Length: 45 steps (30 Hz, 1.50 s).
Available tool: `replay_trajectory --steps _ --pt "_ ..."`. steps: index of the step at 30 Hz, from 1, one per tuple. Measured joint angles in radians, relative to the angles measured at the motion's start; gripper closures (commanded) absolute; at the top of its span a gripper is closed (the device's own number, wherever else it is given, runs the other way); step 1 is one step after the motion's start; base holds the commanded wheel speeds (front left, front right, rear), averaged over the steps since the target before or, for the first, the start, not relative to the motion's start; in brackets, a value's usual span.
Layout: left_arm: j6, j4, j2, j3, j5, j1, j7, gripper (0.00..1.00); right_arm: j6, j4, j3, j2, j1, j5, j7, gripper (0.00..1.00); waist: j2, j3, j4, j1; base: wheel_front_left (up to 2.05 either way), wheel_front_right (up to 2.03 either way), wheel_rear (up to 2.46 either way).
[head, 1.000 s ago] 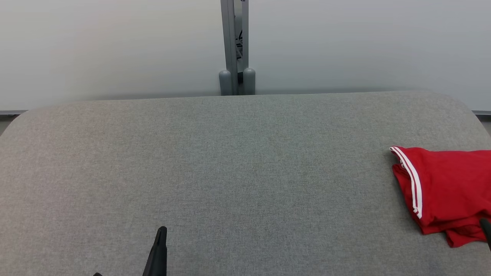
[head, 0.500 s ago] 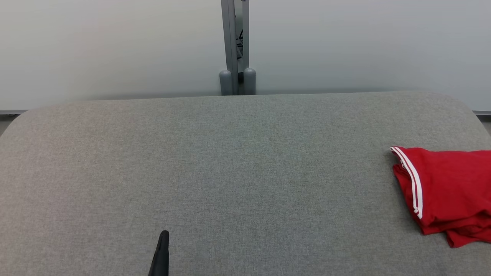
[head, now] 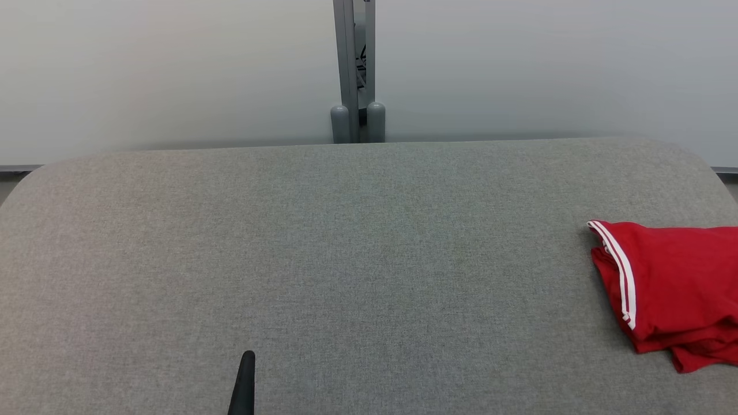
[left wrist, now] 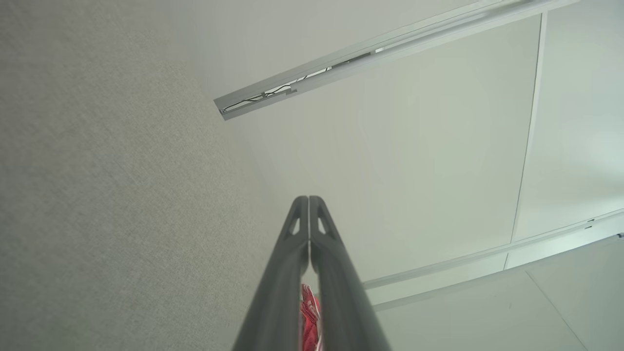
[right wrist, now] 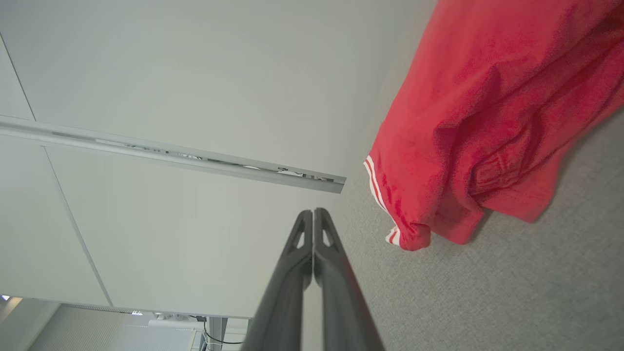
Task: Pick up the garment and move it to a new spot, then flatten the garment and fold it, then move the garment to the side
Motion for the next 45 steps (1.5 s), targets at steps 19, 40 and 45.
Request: replay_trajectory --steps 19,40,45 --pt "-0.031 -0.039 -0.018 -0.008 -0.122 0.038 -0.009 1.0 0.0 0.006 -0.074 0.001 0.004 0.146 0.089 1.0 0.0 0.0 0.002 0.0 0.0 0.0 0.0" --pt "-0.054 -0.066 -0.027 -0.013 -0.205 0.063 -0.014 1.0 0.0 0.014 -0.131 0.007 0.009 0.245 0.154 1.0 0.0 0.0 0.004 0.0 0.0 0.0 0.0" --pt "-0.054 -0.066 -0.027 -0.013 -0.205 0.063 -0.014 1.0 0.0 0.015 -0.134 0.009 0.008 0.243 0.155 1.0 0.0 0.0 0.004 0.0 0.0 0.0 0.0"
